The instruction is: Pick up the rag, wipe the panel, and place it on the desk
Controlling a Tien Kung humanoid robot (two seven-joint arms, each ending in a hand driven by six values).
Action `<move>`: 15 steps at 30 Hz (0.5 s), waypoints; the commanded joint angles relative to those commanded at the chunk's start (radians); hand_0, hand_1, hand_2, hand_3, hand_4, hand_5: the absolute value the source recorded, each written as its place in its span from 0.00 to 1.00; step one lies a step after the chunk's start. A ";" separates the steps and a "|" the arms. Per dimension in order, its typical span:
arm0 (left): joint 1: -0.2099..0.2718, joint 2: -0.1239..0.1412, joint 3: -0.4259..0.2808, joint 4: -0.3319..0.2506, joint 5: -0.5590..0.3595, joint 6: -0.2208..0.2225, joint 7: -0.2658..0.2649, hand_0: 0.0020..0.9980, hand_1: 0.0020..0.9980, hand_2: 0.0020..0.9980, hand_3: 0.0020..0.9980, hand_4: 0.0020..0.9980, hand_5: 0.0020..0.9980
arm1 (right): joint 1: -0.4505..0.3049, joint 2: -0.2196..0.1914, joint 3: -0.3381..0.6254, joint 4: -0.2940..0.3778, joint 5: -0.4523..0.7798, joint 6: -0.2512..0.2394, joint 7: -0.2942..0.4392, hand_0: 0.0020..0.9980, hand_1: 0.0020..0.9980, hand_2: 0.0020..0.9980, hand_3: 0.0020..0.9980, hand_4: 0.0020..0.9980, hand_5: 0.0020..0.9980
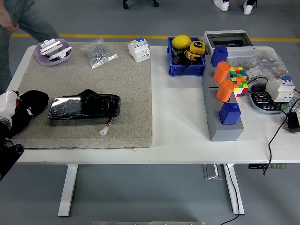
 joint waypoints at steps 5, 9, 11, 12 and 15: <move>-0.002 0.001 -0.005 -0.012 -0.002 -0.005 0.000 0.34 0.51 0.57 0.57 0.78 0.00 | 0.002 0.000 0.001 -0.001 0.001 -0.001 -0.001 0.76 0.72 0.72 0.71 1.00 0.52; -0.003 0.004 -0.009 -0.020 -0.004 -0.011 0.000 0.34 0.51 0.57 0.57 0.78 0.00 | 0.003 -0.001 0.002 -0.001 -0.001 -0.001 -0.002 0.76 0.72 0.72 0.71 1.00 0.52; -0.005 0.005 -0.010 -0.020 -0.004 -0.012 0.002 0.38 0.55 0.59 0.57 0.90 0.08 | 0.004 0.000 0.002 -0.001 0.000 -0.001 -0.001 0.76 0.71 0.72 0.71 1.00 0.52; -0.006 0.006 -0.011 -0.020 -0.003 -0.014 0.003 0.38 0.55 0.59 0.57 0.90 0.08 | 0.004 0.000 0.001 -0.001 0.001 -0.002 -0.001 0.76 0.71 0.72 0.71 1.00 0.52; -0.006 0.007 -0.016 -0.022 0.002 -0.021 0.010 0.38 0.55 0.59 0.57 0.90 0.08 | 0.004 0.001 0.002 -0.001 0.000 -0.002 -0.002 0.76 0.71 0.72 0.71 1.00 0.52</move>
